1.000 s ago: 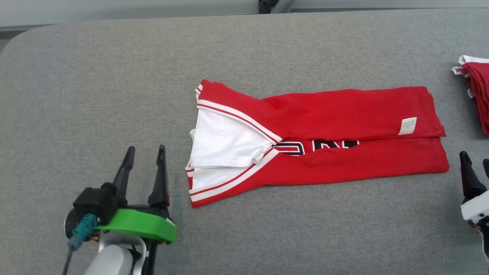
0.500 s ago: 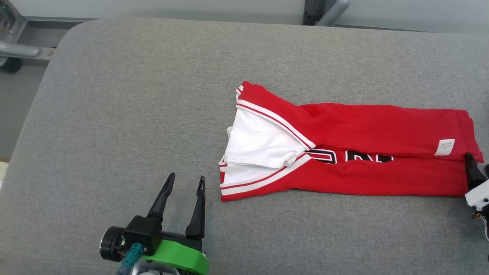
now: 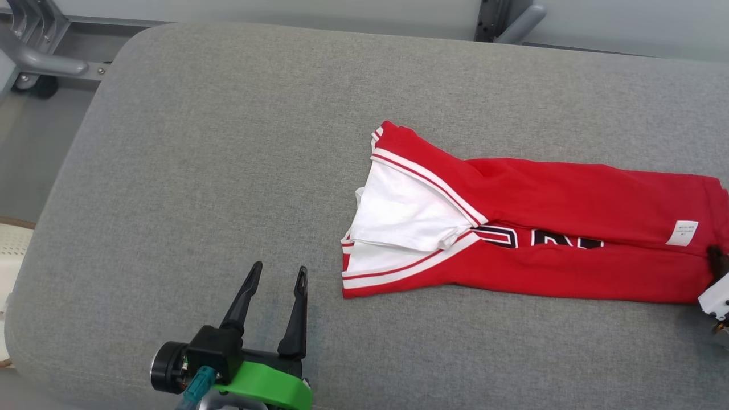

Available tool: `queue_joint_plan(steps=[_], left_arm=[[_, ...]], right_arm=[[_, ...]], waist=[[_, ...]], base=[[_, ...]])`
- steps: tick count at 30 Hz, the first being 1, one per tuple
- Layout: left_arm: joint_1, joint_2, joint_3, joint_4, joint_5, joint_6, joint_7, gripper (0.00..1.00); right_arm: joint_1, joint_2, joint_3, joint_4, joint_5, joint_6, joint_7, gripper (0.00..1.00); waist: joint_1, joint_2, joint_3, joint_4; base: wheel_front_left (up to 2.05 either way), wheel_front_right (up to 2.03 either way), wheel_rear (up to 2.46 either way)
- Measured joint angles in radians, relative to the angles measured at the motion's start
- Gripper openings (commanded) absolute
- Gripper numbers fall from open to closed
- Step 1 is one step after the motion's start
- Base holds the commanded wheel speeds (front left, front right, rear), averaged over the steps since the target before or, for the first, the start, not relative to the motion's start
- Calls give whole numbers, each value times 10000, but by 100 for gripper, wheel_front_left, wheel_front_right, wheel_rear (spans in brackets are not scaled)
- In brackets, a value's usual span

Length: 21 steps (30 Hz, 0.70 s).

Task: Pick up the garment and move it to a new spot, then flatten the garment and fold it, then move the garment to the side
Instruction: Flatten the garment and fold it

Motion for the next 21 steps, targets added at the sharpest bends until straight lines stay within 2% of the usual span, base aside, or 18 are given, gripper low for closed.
queue_joint_plan(steps=[13,21], left_arm=[[11,-35,217,48,144,-161,0,100],[7,-36,111,127,23,-125,0,100]], right_arm=[[22,-648,-104,-957,-460,0,54,0],[7,-579,2,-3173,-430,-6,859,0]], waist=[[0,0,-78,-683],[0,0,-215,-894]], base=[[0,0,0],[0,0,0]])
